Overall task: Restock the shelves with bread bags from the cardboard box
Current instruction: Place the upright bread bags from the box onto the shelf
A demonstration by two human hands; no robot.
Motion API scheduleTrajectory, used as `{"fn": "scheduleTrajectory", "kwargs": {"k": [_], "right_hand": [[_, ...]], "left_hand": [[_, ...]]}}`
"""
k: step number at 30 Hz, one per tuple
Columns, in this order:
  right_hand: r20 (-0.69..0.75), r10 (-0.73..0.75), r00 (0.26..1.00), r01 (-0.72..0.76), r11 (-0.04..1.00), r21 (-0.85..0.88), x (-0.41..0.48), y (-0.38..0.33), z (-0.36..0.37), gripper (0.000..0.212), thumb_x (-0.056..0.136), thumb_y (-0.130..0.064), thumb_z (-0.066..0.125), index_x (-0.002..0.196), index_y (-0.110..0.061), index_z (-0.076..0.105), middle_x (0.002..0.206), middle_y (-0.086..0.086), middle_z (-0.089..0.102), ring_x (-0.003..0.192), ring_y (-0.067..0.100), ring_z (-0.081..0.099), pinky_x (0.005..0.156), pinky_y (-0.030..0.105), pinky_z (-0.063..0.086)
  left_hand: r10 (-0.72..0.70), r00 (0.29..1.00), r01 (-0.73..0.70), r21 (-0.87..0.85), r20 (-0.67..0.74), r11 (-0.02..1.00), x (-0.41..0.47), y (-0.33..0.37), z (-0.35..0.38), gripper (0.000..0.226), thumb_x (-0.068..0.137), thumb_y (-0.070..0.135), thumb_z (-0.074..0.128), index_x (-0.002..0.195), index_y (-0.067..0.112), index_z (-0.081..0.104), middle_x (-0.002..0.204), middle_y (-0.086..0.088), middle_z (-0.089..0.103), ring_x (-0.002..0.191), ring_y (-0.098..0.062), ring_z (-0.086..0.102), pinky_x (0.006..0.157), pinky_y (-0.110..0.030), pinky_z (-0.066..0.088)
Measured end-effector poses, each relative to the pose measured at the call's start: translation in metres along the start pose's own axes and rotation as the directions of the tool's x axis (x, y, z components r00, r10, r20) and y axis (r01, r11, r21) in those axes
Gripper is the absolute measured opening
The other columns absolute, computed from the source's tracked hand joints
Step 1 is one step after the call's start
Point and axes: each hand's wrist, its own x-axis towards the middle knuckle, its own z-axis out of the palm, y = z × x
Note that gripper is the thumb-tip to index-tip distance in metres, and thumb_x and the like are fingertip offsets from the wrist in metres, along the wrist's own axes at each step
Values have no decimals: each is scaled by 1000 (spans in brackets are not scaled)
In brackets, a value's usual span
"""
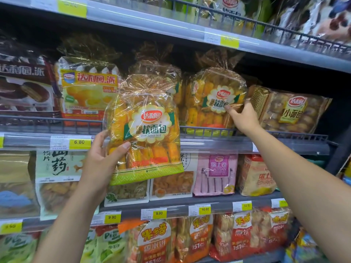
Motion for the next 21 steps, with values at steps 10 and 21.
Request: {"fn": "scheduleTrajectory", "kwargs": {"k": [10, 21], "right_hand": [[-232, -123, 965, 161, 975, 155, -76, -21, 2, 51, 84, -26, 77, 129, -27, 53, 118, -3, 60, 89, 16, 62, 84, 39, 56], [541, -89, 836, -77, 958, 276, -135, -80, 28, 34, 98, -52, 53, 126, -37, 41, 105, -21, 53, 79, -1, 52, 62, 19, 41]], "left_hand": [[-46, 999, 46, -5, 4, 999, 1, 3, -4, 88, 71, 54, 84, 147, 44, 40, 161, 3, 39, 143, -23, 43, 115, -53, 38], [-38, 993, 45, -58, 112, 997, 41, 32, 10, 88, 63, 63, 89, 138, 33, 56, 141, 3, 64, 130, -25, 60, 111, -57, 44]]}}
